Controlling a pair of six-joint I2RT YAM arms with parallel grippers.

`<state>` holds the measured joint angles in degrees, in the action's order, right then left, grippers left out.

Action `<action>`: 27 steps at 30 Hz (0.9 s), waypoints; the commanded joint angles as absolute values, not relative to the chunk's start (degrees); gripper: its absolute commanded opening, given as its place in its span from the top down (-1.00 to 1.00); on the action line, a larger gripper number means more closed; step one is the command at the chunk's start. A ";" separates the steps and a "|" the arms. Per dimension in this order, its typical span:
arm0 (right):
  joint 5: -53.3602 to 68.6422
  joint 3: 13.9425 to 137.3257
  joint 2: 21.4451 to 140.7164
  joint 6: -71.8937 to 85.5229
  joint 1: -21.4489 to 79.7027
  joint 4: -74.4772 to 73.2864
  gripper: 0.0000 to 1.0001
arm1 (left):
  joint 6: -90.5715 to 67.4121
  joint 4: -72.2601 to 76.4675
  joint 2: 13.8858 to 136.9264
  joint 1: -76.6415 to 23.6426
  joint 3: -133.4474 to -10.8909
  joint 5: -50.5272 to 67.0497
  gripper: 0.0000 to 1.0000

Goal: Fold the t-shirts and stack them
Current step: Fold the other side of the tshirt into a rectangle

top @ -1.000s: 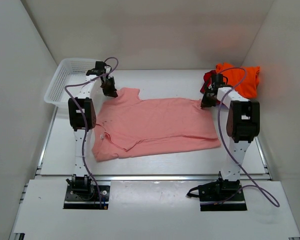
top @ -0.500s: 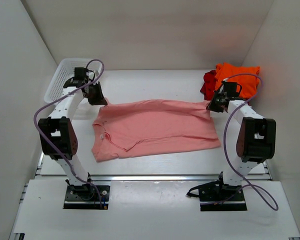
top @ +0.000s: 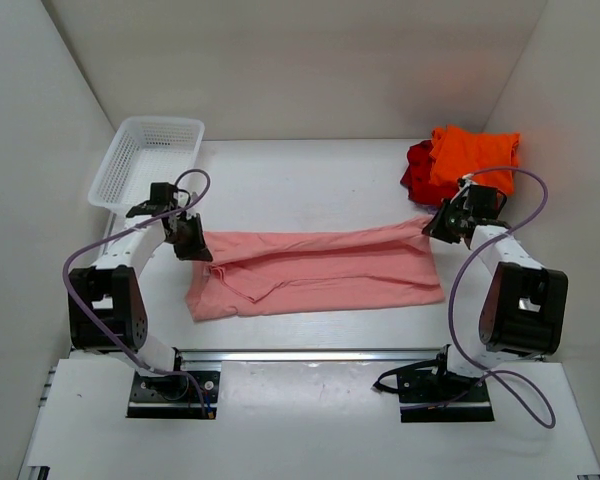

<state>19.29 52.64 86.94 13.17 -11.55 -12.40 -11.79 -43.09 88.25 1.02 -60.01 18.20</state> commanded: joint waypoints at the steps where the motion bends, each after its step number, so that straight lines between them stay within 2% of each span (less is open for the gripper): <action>1: 20.39 49.59 83.41 10.81 -11.95 -10.37 1.00 | -10.81 -40.96 83.68 0.88 -58.45 17.05 1.00; 7: 21.45 42.81 76.21 13.09 -14.23 -10.71 0.99 | -10.28 -41.83 81.22 1.93 -55.90 16.70 1.00; 10: 17.95 44.63 76.55 12.48 -14.41 -18.51 0.68 | -9.76 -42.80 79.81 1.50 -55.20 16.44 1.00; 13: 12.76 46.32 75.60 12.82 -13.45 -23.98 0.49 | -10.37 -42.63 77.62 1.84 -53.36 14.34 0.99; 15: 11.34 46.14 73.58 13.18 -13.45 -24.17 0.29 | -10.98 -42.19 76.21 2.37 -52.13 13.72 0.58; 16: 10.73 45.97 72.17 13.18 -13.80 -23.82 0.25 | -11.16 -41.67 74.98 2.55 -52.03 13.45 0.42; 17: 10.55 45.71 71.55 13.53 -13.62 -23.12 0.16 | -11.25 -41.31 74.62 2.55 -51.77 13.27 0.40; 19: 10.55 46.66 71.72 12.57 -13.62 -21.63 0.12 | -12.21 -41.05 72.69 2.55 -51.77 13.70 0.35; 21: 10.03 48.85 73.72 11.69 -12.57 -22.14 0.13 | -13.26 -40.43 71.20 1.07 -51.85 13.27 0.25; 23: 11.42 51.32 76.28 10.12 -11.69 -21.45 0.24 | -14.49 -39.64 70.14 0.97 -52.03 13.53 0.21; 25: 15.00 53.43 80.14 8.45 -10.55 -20.31 0.40 | -16.25 -38.33 68.47 0.79 -51.68 14.67 0.23; 26: 17.55 54.66 82.16 8.35 -10.02 -20.04 0.54 | -17.22 -37.28 69.42 -2.34 -51.07 15.46 0.24; 27: 18.10 55.36 83.22 8.52 -8.89 -19.78 0.60 | -17.75 -37.09 70.13 -4.72 -50.63 15.47 0.26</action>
